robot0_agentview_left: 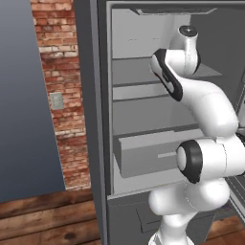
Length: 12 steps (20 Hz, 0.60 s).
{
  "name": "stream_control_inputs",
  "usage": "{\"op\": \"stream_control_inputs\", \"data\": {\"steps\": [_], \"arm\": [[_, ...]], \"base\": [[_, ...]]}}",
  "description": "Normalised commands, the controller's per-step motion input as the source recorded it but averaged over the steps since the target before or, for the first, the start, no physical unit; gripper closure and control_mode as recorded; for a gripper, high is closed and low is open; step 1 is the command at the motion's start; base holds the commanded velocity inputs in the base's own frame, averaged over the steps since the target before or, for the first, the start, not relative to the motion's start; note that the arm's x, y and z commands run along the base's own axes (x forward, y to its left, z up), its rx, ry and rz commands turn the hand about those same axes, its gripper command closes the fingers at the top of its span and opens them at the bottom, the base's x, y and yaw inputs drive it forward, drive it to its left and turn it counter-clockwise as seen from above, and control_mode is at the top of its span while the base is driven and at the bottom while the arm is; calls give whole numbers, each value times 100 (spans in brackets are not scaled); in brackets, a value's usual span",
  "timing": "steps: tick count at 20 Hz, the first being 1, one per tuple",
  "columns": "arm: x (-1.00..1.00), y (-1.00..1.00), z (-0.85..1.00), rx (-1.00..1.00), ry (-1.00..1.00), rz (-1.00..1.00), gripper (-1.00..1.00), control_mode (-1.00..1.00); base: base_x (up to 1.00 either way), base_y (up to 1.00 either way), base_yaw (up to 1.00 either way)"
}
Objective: Place the cold items (bell pepper and corn) from the fridge in one tupperware on the dining counter. Place the warm items (kebab skewer and hot dog) in the stove area in another tupperware.
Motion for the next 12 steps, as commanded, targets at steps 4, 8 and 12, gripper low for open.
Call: {"op": "stream_control_inputs", "data": {"steps": [4, 8, 12], "arm": [[55, 0, -13, 0, 0, 0, -100, -100], [46, 0, -3, 0, 2, 0, -100, -100], [42, 0, -5, 0, 8, 1, -100, -100]], "base": [[0, 0, 0], [0, 0, 0], [0, 0, 0]]}}
